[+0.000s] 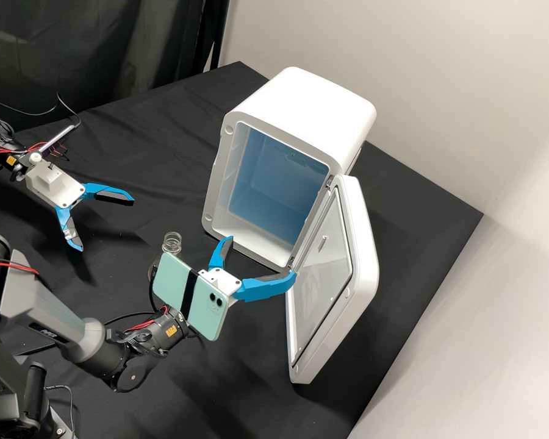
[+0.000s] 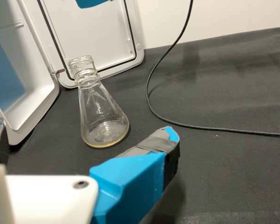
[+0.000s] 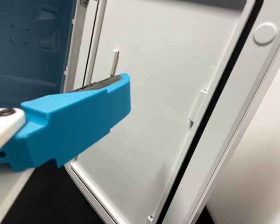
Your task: Place the flask in the incubator
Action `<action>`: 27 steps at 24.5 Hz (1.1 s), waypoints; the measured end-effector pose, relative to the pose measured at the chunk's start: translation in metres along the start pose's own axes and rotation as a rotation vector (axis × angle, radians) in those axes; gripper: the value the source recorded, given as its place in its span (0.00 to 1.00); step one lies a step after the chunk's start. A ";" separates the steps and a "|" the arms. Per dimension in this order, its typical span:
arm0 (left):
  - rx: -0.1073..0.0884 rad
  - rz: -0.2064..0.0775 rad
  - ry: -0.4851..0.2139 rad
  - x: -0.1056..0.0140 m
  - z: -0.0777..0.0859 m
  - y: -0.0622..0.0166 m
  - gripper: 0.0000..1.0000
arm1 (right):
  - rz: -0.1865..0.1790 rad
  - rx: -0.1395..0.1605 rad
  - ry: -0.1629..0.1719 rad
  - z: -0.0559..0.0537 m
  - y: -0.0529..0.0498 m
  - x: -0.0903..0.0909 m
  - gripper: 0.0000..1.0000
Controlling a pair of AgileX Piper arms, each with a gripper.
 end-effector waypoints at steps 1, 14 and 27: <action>0.000 0.000 0.000 0.000 0.000 0.0000 1.00 | -0.008 -0.006 0.009 -0.001 -0.001 -0.001 1.00; 0.000 0.000 0.000 0.000 0.000 0.0000 1.00 | -0.093 0.078 0.104 -0.020 -0.005 -0.020 1.00; 0.000 0.000 0.000 0.000 0.000 0.0000 1.00 | -0.247 0.288 0.210 -0.039 -0.021 -0.017 1.00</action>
